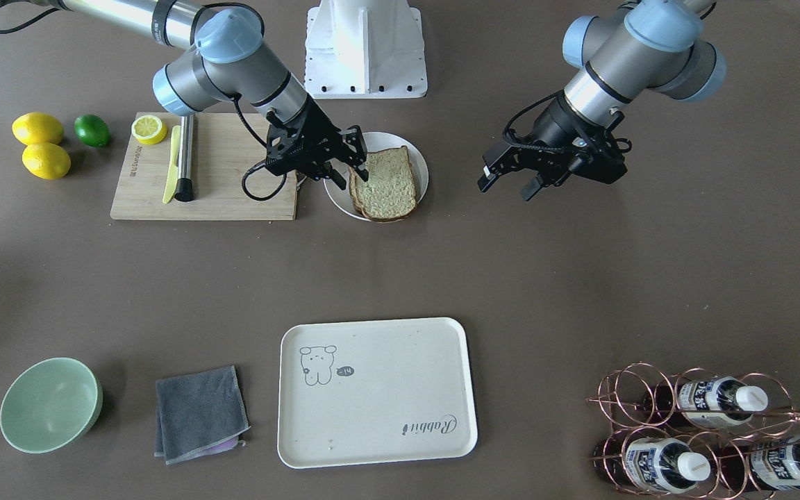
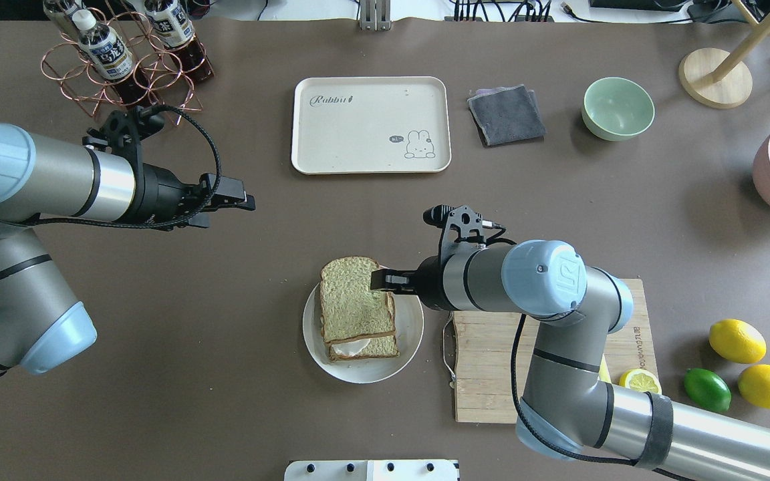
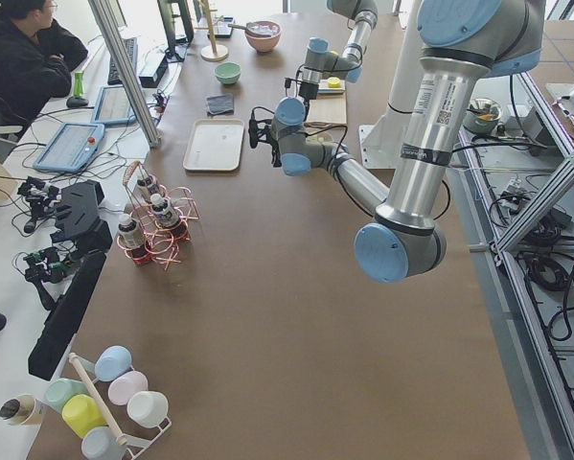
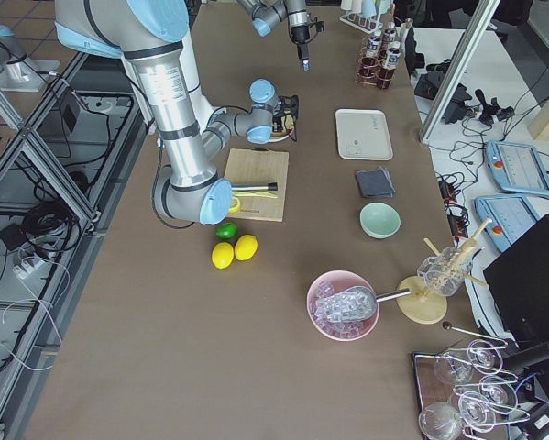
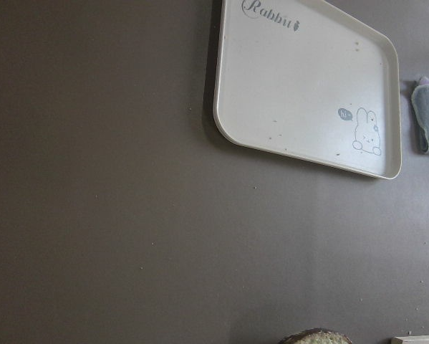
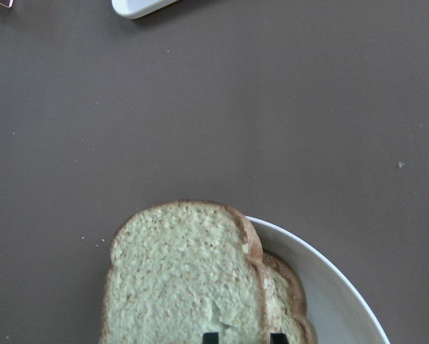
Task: Make sandwich and place on tray
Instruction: 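Release the bread and lift the right gripper away while the left gripper approaches the plate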
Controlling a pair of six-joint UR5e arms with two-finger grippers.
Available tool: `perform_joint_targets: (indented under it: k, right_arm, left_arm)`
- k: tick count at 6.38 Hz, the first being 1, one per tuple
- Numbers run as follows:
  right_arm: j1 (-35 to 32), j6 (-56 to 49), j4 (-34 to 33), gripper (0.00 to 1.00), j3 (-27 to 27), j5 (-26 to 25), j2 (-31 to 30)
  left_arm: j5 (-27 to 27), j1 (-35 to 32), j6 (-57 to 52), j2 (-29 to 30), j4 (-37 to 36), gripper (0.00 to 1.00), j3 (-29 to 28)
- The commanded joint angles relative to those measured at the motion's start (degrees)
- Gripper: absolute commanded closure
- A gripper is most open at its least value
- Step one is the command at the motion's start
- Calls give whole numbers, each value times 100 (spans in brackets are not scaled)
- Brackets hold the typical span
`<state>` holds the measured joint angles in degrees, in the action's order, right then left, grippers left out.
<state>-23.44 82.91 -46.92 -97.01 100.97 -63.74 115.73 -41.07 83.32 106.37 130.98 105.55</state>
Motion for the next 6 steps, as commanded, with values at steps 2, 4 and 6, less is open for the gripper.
perform_joint_targets:
  k: [2,4,6]
  right_arm:
    - [-791,15,-54,0,-344,1044,-138]
    - [-1598,6,-150,0,-547,1983,-305]
    - [-2268,-12,-168,0,-539,2785,-384]
  left_arm:
    - [-241,308,9,95,15,2,-35]
    - [-1232,1246,18,51,42,9,-17]
    - [-2094,2055,26,15,59,25,-61]
